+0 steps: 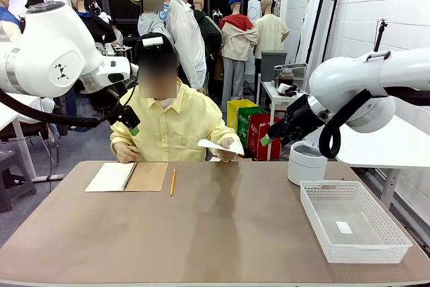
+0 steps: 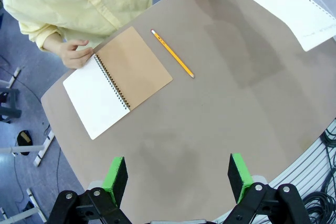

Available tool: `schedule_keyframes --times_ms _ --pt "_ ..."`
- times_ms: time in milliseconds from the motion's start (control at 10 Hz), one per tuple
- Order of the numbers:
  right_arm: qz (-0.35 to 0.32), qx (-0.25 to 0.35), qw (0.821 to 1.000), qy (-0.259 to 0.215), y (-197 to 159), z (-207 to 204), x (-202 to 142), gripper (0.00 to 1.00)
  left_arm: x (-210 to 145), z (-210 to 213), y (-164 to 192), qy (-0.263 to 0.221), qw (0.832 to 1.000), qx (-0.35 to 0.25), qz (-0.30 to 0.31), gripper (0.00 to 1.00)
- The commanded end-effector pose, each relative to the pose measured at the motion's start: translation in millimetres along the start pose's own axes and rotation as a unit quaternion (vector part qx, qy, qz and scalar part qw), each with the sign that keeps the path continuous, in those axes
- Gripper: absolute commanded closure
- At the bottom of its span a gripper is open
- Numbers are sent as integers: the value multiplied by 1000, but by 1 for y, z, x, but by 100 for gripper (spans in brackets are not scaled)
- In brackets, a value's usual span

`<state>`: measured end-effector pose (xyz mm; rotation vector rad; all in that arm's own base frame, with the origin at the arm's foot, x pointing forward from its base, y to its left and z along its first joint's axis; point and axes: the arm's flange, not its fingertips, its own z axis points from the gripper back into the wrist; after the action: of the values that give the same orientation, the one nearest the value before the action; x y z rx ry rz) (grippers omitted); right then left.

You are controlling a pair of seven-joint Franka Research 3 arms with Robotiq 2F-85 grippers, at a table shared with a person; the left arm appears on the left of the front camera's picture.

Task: Sort the paper based on its condition.
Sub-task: If a person hands you a paper, place it in the Organizing basket , and if it's crumpled, put it in the Trash can.

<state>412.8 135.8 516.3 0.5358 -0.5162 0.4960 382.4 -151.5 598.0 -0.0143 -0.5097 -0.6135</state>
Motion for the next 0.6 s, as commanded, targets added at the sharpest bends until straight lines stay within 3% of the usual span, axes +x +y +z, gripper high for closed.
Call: schedule_keyframes --times_ms 0,100,200,500 --pt "-59 20 998 -4 -4 -3 1 0 0 2 1 -1 1000 2 -1 0" --pt "-64 24 998 1 -4 -5 -1 0 0 2 1 -1 1000 2 -1 0" --pt "-23 6 1000 8 0 -3 -1 0 0 2 1 -1 1000 2 -1 0" --pt "-48 19 999 0 -8 -3 -4 0 0 2 1 -1 1000 2 -1 0"
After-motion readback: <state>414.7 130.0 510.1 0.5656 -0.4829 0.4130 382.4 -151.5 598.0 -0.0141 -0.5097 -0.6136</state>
